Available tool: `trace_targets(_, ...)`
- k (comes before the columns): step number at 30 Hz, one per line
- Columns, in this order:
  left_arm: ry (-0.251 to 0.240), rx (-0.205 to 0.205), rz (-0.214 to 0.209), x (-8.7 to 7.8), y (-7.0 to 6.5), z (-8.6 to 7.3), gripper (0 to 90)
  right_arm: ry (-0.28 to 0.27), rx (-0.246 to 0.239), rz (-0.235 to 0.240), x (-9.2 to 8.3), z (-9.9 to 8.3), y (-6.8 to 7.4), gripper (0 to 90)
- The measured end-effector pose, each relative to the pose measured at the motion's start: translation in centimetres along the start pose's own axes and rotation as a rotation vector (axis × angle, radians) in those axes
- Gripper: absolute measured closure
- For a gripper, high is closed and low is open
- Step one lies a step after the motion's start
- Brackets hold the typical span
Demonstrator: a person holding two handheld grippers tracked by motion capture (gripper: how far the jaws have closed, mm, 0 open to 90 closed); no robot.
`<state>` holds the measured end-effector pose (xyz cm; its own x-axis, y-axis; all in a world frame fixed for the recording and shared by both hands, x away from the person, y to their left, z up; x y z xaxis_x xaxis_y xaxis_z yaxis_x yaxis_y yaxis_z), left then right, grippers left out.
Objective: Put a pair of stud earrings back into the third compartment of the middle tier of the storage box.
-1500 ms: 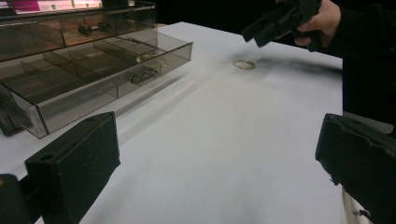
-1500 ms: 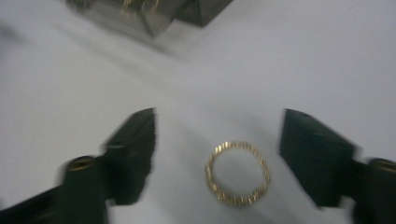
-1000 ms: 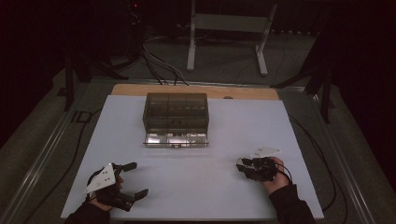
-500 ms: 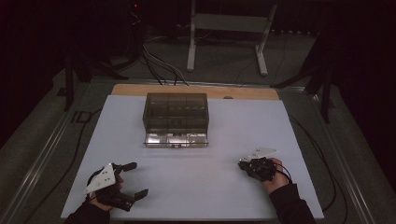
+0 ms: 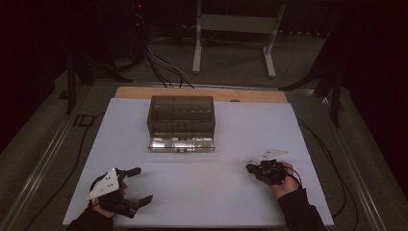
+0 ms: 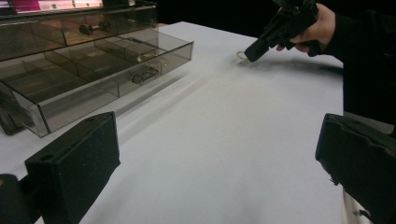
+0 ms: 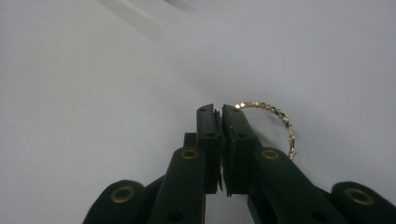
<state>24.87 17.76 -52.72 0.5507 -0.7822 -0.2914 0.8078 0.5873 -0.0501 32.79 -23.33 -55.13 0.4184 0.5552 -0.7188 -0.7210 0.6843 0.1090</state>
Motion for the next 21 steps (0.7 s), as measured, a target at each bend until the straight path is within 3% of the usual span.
trace_targets(9, 0.002, 0.002, 0.001, 0.0, 0.0, 0.0, 0.7, -0.01, -0.008, 0.013, -0.3, 1.3, 0.4, 86.9)
trace_targets(21, 0.0, 0.0, 0.0, -0.1, 0.0, 0.0, 0.7, -0.046, -0.045, 0.022, -0.7, 4.5, 0.9, 86.8)
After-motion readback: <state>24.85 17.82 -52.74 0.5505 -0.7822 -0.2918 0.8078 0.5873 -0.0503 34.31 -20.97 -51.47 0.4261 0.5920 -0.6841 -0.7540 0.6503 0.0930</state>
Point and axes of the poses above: each handheld gripper's, and its own axes: x roughly forward along the jaws, z roughly out of its top, y roughly to its left, the point moved 6 cm from there along x, roughly forward along the jaws, and after that the axes turned 5 degrees about z, right-handed, at the moved point
